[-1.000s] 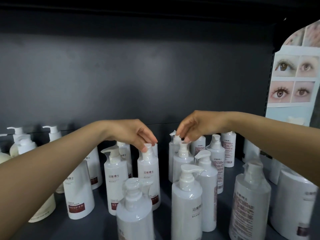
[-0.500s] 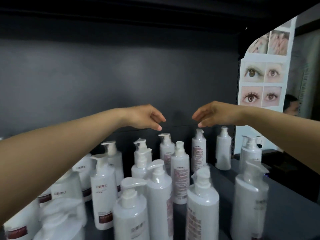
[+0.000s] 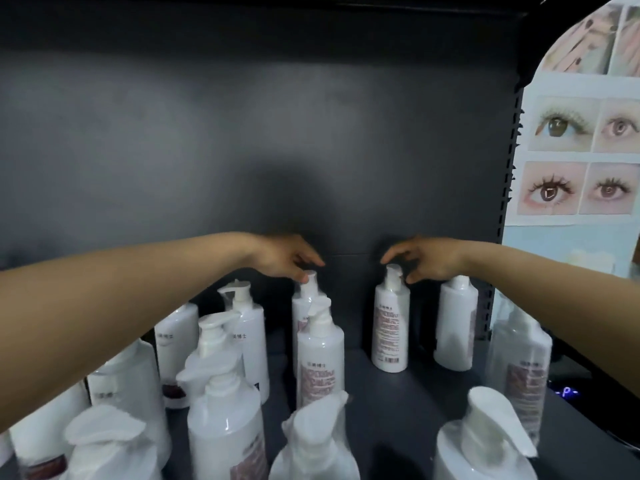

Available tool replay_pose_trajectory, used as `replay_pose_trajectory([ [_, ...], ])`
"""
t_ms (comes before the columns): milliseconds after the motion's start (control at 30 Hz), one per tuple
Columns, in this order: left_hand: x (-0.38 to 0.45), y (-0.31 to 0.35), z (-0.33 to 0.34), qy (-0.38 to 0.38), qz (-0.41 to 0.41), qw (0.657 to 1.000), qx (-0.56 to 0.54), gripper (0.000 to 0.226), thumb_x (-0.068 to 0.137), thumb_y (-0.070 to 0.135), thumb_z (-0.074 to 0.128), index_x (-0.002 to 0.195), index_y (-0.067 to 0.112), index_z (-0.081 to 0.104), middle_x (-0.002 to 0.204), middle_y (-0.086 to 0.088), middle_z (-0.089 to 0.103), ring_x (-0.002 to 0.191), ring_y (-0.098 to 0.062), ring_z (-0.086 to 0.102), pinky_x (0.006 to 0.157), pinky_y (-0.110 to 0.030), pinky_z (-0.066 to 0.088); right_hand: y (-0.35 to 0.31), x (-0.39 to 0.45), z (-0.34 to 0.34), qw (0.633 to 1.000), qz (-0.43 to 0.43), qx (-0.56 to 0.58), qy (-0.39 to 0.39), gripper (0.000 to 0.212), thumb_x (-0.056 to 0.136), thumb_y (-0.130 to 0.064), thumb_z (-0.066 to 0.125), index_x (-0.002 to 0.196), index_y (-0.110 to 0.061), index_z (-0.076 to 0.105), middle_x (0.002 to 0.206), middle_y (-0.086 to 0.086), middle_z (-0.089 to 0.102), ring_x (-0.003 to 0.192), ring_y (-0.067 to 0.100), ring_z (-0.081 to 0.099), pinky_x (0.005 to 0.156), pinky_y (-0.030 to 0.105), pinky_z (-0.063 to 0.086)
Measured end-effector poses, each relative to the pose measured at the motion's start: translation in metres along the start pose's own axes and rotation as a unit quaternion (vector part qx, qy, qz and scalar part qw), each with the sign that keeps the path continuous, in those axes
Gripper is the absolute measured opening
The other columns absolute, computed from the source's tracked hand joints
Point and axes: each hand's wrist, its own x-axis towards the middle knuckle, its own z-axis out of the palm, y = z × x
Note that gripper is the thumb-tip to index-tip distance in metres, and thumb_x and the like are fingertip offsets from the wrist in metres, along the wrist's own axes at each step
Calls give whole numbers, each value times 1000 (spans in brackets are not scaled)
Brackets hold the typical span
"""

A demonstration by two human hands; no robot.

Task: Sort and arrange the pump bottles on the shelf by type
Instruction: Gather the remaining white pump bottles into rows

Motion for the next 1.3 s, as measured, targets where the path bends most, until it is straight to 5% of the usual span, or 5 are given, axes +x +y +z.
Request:
replay_pose_trajectory([
  [233,11,-6,8,20,6,1000,2,36,89,7,57,125,12,58,119,-6,66,93,-6,56,68,4,39,4,9,3,999,-44,9,12,30,87,-1,61,114,-15,65,97,-1,63,95,14,59,84,20,44],
  [567,12,2,9,17,-88,993,-75,21,85,11,56,99,-1,67,81,-11,67,50,-9,64,57,-19,54,-7,6,4,998,13,66,-13,23,86,-26,67,93,-5,63,84,10,72,67,15,69,61,15,53],
  [833,0,-5,-8,-53,-14,995,-83,49,85,-12,47,124,15,57,122,-4,63,108,-9,59,88,-17,48,-10,-2,19,990,21,139,-7,32,87,-27,66,109,-6,57,98,5,64,90,17,62,84,37,55],
  [1100,1,-5,0,-18,39,999,-12,35,82,0,64,117,7,64,104,-1,68,88,-8,61,74,-5,46,-2,-1,29,980,13,201,-5,19,84,-2,66,97,-10,54,101,10,63,87,17,61,83,36,54],
  [1300,4,0,6,-9,14,999,38,22,88,20,60,100,5,70,79,-5,65,68,-16,57,62,-21,43,0,-6,26,980,10,201,-6,24,85,0,64,108,1,55,99,10,64,85,16,62,78,32,55],
])
